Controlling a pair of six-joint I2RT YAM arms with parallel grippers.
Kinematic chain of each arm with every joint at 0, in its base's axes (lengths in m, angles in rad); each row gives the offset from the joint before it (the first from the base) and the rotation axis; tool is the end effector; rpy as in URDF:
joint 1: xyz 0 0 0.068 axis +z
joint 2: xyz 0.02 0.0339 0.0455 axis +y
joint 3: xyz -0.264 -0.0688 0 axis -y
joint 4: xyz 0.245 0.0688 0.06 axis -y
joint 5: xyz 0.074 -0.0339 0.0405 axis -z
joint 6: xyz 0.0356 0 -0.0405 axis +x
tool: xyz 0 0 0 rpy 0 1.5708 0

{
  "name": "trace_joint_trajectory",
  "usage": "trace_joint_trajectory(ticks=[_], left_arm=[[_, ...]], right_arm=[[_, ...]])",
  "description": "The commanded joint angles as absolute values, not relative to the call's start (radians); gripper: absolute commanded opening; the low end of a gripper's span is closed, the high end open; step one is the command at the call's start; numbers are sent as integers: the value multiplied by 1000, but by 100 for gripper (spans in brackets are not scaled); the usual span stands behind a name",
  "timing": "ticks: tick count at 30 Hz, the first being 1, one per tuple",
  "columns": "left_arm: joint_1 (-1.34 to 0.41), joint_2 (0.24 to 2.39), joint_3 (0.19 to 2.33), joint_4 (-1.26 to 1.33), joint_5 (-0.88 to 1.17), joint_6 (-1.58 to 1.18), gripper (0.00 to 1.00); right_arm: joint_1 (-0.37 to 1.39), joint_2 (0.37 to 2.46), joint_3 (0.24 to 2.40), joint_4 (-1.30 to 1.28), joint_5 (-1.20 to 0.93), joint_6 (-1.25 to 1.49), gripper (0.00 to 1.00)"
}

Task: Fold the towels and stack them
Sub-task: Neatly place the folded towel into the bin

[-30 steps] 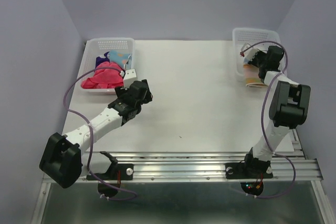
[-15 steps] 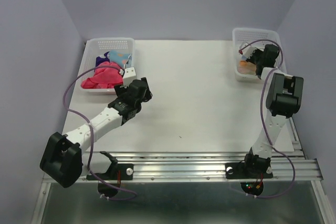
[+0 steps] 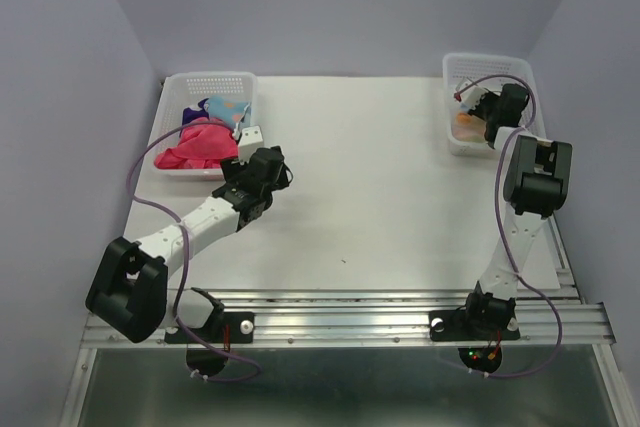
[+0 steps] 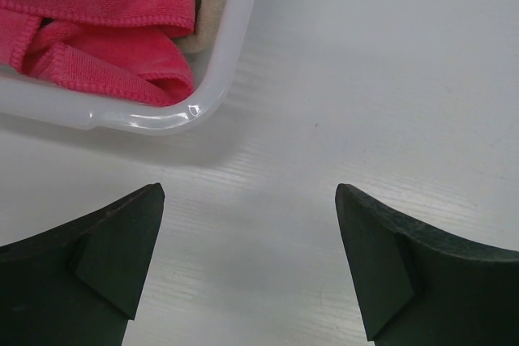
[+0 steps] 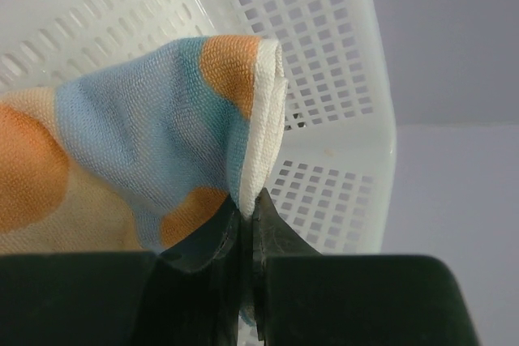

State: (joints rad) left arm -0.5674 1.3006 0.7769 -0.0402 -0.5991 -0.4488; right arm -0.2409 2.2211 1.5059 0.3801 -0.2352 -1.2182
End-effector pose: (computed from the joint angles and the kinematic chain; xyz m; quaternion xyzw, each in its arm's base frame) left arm 0.2461 -0.1331 0.2421 -0.0925 0.8439 0.0016 0.5285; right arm 0.4941 -0.1128 0.1725 -0.4400 0.6829 -0.3121 0.4926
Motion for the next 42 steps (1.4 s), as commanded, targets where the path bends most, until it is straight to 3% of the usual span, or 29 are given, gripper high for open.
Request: trace_joint_trajectory(ticks=[1, 25, 28, 31, 33, 42], left_arm=[[-560, 1299, 825, -6, -612, -433, 99], [-548, 1236, 796, -5, -609, -439, 99], [-546, 1229, 788, -6, -609, -439, 99], [-545, 1220, 785, -5, -606, -437, 99], [-543, 1210, 785, -5, -601, -434, 99], [-543, 1140, 779, -18, -612, -442, 99]], right_arm=[[-236, 2198, 1526, 488, -239, -1224, 9], [-210, 2192, 1646, 361, -319, -1212, 14], [-209, 2200, 1655, 365, -278, -1187, 54], [-209, 2189, 1655, 377, -255, -1149, 75], [-209, 2181, 1655, 367, -244, -1140, 98], [-196, 2034, 1537, 506, -226, -980, 100]])
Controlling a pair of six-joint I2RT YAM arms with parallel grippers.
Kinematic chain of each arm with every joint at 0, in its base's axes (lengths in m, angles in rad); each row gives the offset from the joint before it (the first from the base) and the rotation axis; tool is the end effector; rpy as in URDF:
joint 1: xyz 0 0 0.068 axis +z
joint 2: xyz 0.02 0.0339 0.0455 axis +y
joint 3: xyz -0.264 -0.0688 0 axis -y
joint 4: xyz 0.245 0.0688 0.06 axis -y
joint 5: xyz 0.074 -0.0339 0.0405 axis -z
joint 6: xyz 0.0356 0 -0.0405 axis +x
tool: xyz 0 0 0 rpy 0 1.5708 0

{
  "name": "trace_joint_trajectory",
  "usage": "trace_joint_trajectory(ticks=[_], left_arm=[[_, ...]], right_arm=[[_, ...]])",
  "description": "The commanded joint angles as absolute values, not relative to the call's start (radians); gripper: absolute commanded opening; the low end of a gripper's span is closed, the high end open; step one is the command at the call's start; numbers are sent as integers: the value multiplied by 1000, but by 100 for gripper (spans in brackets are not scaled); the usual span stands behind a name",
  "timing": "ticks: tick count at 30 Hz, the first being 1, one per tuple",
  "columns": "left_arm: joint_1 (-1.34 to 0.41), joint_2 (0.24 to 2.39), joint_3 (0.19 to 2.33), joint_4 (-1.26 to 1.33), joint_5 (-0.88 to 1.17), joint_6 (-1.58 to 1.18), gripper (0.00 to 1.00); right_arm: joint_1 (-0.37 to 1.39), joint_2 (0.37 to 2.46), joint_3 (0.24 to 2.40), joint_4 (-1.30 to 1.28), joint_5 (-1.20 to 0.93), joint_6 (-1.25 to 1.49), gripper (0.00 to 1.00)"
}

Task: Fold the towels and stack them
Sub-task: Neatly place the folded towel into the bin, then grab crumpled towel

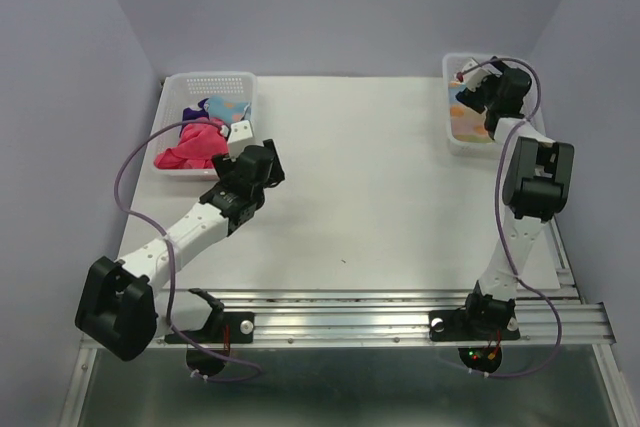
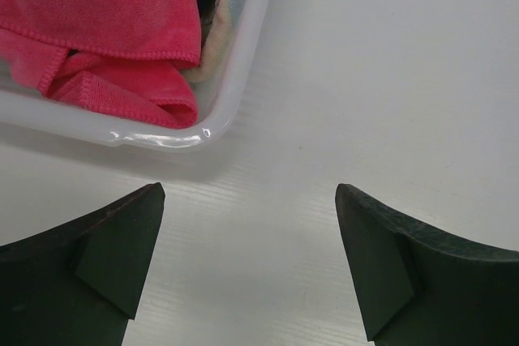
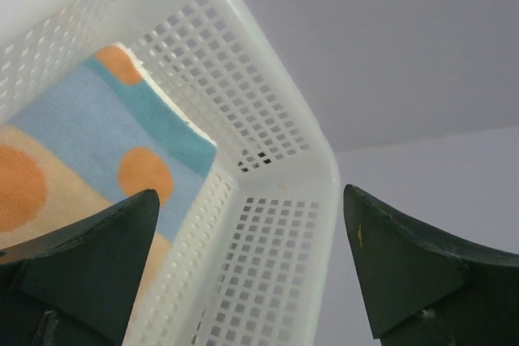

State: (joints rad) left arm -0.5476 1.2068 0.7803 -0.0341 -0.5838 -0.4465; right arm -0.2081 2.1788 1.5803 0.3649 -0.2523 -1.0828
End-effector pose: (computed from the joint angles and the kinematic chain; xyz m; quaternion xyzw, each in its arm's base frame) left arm 0.2380 -0.1221 0.2674 -0.1103 0.8205 -0.0257 0.5603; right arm 0.5033 -0.0972 0.2166 -0.4004 0.6722 -0.2911 0.5506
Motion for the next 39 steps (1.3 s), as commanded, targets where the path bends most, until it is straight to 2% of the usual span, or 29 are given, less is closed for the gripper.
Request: trace_joint_trajectory(ticks=[1, 4, 12, 13, 15, 17, 19, 22, 30, 36, 39], left_arm=[[-542, 1129, 781, -21, -615, -445, 99], [-534, 1094, 793, -34, -621, -451, 99], [-422, 1103, 913, -135, -600, -508, 99], [-402, 1107, 925, -143, -592, -518, 99], [-341, 1130, 969, -156, -571, -544, 99], [-293, 1156, 1015, -178, -525, -558, 99], [-226, 1176, 1035, -199, -482, -572, 99], [-155, 1210, 1049, -192, -447, -543, 99], [-49, 1324, 1084, -52, -192, -394, 99], [-49, 1399, 1123, 24, 22, -388, 99], [-48, 1480, 1167, 14, 37, -410, 99]], right_arm=[[-189, 2013, 1505, 514, -221, -941, 100], [-166, 1925, 1450, 509, -209, -824, 100], [-2, 1743, 1476, 225, -230, -467, 100], [55, 1709, 1462, 247, -235, -352, 100], [81, 1668, 1416, 365, -230, -190, 100], [100, 1611, 1349, 444, -204, 83, 100], [113, 1576, 1292, 449, -183, 286, 100], [124, 1503, 1205, 379, -166, 450, 100], [127, 1336, 990, 139, -6, 511, 100], [127, 1321, 919, 55, 78, 488, 100], [126, 1335, 916, 31, 97, 483, 100]])
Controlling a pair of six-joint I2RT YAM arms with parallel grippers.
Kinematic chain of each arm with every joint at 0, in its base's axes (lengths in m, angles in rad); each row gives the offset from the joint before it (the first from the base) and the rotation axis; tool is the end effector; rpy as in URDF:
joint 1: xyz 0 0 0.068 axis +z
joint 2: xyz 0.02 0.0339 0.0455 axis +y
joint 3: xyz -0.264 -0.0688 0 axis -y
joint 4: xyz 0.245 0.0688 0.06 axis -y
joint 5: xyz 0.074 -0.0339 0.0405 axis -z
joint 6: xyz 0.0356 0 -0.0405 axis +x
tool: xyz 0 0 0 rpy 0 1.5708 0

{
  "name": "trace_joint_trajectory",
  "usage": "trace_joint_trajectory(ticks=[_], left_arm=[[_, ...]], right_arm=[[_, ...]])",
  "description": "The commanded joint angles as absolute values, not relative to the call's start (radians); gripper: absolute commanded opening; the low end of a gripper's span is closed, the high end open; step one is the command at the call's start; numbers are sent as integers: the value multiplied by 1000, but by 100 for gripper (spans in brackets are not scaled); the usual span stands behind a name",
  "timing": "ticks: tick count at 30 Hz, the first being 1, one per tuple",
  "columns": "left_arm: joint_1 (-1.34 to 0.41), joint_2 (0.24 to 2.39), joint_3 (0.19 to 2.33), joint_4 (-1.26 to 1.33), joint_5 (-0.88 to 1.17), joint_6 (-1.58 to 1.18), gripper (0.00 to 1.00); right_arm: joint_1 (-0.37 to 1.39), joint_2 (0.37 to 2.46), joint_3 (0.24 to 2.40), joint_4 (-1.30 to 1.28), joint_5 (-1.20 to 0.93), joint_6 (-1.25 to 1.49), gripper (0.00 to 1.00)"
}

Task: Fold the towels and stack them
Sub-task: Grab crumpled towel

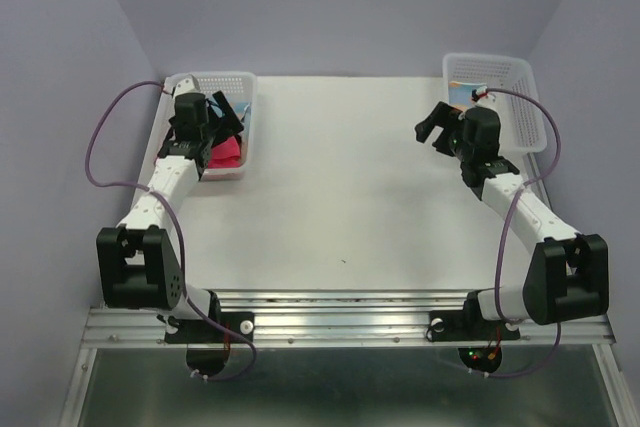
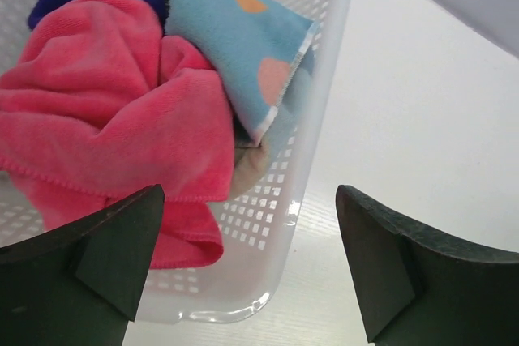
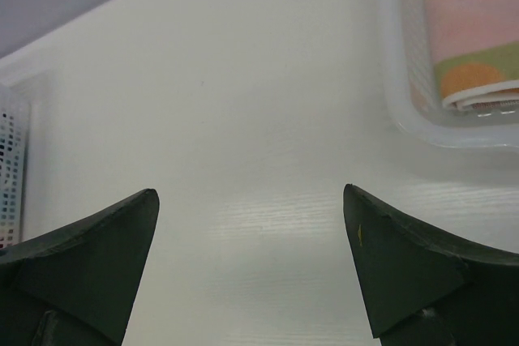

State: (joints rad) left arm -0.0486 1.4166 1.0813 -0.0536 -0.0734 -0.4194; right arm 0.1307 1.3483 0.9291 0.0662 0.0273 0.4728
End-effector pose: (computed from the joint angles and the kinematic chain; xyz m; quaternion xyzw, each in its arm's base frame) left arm 0.3316 -0.0135 0.3089 -0.1731 0.8119 -0.0995 0.5487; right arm 0.3102 0.0398 0.2882 0.1473 0.8069 0.1593 0.5494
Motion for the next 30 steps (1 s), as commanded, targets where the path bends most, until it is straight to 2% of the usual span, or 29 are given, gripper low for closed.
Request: trace_joint_trajectory(ticks=[1, 5, 8, 10, 15, 16, 18, 19, 22, 29, 30], left_arm=[[-48, 1503, 1183, 8, 37, -419, 99], [-48, 1626, 1252, -21, 71, -429, 99], [-48, 1663, 1296, -23, 71, -442, 92], [-49, 1690, 1327, -37, 58, -445, 81], [-48, 1740, 1371, -97, 9, -449, 70], [-48, 1756, 1382, -109, 9, -452, 63], [-48, 1779, 1390, -117, 8, -454, 59], [-48, 1787, 1399, -123, 8, -457, 52], [-49, 1807, 1411, -127, 18, -453, 40], [-49, 1835, 1445, -169, 8, -449, 38], [-49, 1844, 1451, -169, 8, -451, 23]], right_arm=[[127, 1339, 919, 25, 97, 479, 100], [127, 1344, 928, 12, 104, 459, 100], [126, 1341, 923, 14, 115, 446, 100], [127, 1344, 920, 17, 123, 440, 100], [127, 1359, 917, 8, 147, 426, 100], [126, 1362, 916, 5, 153, 423, 100], [127, 1367, 916, 2, 160, 425, 100], [126, 1367, 914, 3, 164, 426, 100], [127, 1370, 914, 2, 166, 420, 100], [126, 1367, 911, 3, 187, 417, 100], [126, 1367, 908, 2, 190, 414, 100]])
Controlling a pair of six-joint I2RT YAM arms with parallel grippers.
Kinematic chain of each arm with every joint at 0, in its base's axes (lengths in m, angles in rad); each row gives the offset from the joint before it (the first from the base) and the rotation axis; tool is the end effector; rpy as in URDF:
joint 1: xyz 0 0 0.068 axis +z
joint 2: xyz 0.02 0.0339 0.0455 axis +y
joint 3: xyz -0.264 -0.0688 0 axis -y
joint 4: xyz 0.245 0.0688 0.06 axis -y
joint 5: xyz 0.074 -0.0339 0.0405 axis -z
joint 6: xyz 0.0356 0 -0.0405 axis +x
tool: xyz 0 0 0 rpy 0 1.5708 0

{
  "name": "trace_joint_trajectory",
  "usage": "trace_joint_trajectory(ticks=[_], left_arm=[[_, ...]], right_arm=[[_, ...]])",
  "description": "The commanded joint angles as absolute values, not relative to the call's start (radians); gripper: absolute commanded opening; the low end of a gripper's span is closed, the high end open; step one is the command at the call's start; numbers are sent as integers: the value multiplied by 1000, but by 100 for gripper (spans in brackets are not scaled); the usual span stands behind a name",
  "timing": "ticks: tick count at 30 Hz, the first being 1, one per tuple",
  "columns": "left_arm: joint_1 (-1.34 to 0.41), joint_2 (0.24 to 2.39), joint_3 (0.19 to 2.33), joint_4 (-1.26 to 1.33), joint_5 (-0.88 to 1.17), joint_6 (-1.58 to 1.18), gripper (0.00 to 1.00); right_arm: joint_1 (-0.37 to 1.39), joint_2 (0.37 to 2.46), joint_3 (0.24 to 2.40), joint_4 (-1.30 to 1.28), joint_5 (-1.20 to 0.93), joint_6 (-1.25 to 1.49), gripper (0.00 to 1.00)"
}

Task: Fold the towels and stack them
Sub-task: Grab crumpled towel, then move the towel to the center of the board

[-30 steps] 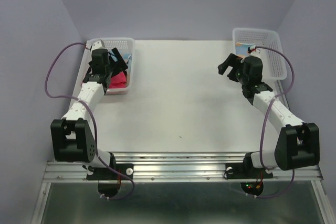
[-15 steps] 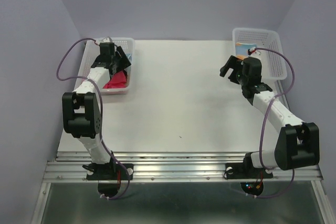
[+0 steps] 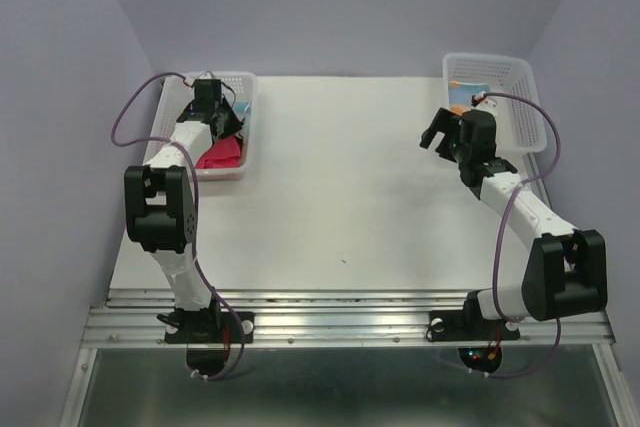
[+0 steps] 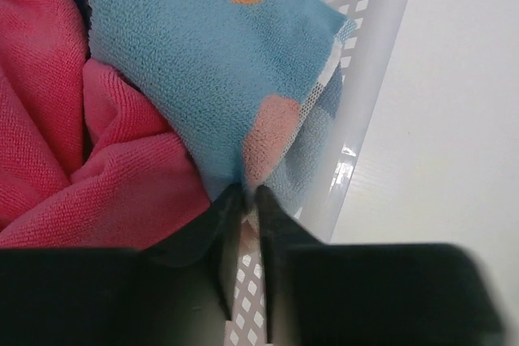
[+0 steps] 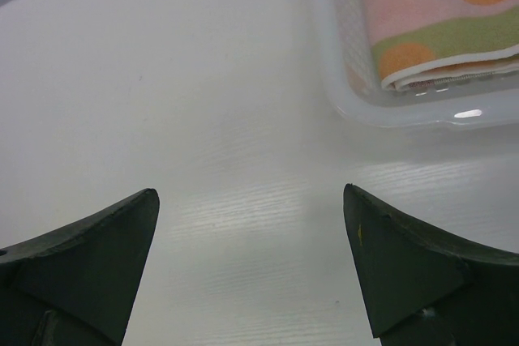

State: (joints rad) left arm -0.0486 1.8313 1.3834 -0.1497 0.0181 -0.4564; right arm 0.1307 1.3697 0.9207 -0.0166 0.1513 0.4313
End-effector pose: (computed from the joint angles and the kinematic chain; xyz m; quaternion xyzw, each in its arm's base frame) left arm 0.4249 -0.0213 0.2549 -0.1748 0.8664 -0.1246 0.4508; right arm 0.3096 0.0353 0.2709 0.1663 0.8332 0.0833 0.5207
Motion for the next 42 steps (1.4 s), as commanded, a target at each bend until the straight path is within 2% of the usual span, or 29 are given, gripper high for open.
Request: trace_joint_trajectory(ticks=[1, 2, 6, 15, 22, 33, 42], left_arm=[[-49, 1847, 1453, -176, 8, -451, 10], [-49, 1850, 1454, -179, 8, -453, 0], [-49, 1821, 1431, -154, -28, -449, 0], [-49, 1608, 1313, 20, -5, -413, 0], [-49, 1431, 1261, 149, 152, -380, 0], [-156, 1272, 1495, 172, 310, -339, 0], [-492, 1333, 1784, 75, 287, -232, 0]], right_arm=[[126, 1367, 910, 3, 192, 416, 100], [127, 1367, 908, 3, 192, 414, 100], [127, 1359, 907, 3, 201, 411, 100], [127, 1330, 877, 26, 207, 410, 100], [127, 1299, 856, 51, 216, 403, 100], [127, 1215, 801, 100, 207, 410, 100], [126, 1125, 749, 91, 238, 411, 100]])
